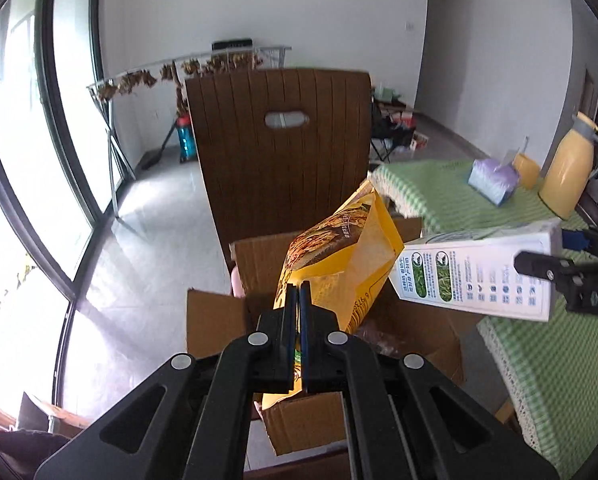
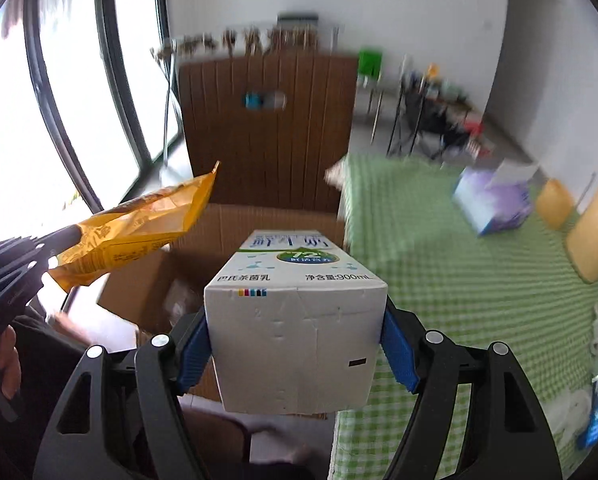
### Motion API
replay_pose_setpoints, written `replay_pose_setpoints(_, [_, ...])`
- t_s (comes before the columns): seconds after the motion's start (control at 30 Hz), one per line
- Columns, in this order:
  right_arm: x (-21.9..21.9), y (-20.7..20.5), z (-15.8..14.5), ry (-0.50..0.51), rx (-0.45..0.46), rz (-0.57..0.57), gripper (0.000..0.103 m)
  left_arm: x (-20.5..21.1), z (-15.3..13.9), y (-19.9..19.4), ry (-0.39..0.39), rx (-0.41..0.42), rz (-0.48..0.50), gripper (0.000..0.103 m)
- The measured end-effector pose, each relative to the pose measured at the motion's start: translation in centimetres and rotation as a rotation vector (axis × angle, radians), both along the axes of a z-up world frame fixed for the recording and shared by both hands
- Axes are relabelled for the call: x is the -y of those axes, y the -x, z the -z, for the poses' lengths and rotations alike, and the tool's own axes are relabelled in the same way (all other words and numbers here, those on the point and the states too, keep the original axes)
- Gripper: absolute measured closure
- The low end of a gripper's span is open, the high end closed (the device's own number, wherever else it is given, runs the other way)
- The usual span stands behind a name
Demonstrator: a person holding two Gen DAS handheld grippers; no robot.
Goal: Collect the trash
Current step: 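Carry snack bag and milk carton into the box and open both grippers, then move both grippers back to the table near the gloves and bottle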
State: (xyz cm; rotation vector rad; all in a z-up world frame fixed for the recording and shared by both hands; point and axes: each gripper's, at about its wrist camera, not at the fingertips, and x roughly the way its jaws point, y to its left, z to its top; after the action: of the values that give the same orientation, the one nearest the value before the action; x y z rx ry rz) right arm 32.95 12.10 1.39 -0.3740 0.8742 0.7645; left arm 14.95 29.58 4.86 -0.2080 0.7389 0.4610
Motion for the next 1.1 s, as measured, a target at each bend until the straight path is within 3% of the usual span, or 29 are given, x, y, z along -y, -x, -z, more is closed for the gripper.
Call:
replay_pose_setpoints(0.17, [-4.4, -2.5, 4.6, 0.189, -0.078, -0.016, 0.032, -1.5, 3.3, -2.0, 0.045, -0.079, 0.017, 0.103])
replay_pose_setpoints(0.27, [-6.1, -3.4, 7.3, 0.259, -0.071, -0.013, 0.032, -2.3, 4.8, -2.9, 0.062, -0.104, 0.017, 0.103])
replay_pose_setpoints(0.37, [-8.4, -4.0, 12.1, 0.361, -0.053, -0.018, 0.032, -2.4, 6.7, -3.6, 0.08, -0.134, 0.018, 0.103])
replay_pose_setpoints(0.5, [-8.9, -5.1, 16.4, 0.386, -0.073, 0.011, 0.031, -2.5, 8.5, -4.5, 0.095, -0.172, 0.023, 0.103])
replay_pose_setpoints(0.7, [-8.5, -5.7, 15.6, 0.377, -0.08, 0.008, 0.03, -2.5, 10.6, -6.1, 0.113, -0.223, 0.026, 0.103])
replay_pose_setpoints(0.87, [-7.9, -4.9, 12.1, 0.3, -0.062, 0.003, 0.029, -2.9, 11.5, -9.6, 0.168, -0.307, 0.053, 0.101])
replay_pose_setpoints(0.93, [-7.4, -4.6, 9.9, 0.253, -0.036, 0.018, 0.027, -3.0, 11.3, -11.2, 0.206, -0.323, 0.073, 0.075])
replay_pose_setpoints(1.0, [-6.9, -4.4, 8.0, 0.214, -0.02, 0.018, 0.027, -3.1, 10.4, -12.3, 0.189, -0.289, 0.062, 0.053])
replay_pose_setpoints(1.1, [-6.5, -3.8, 6.2, 0.183, -0.013, -0.003, 0.027, -3.1, 8.2, -13.2, 0.056, -0.215, 0.038, 0.041])
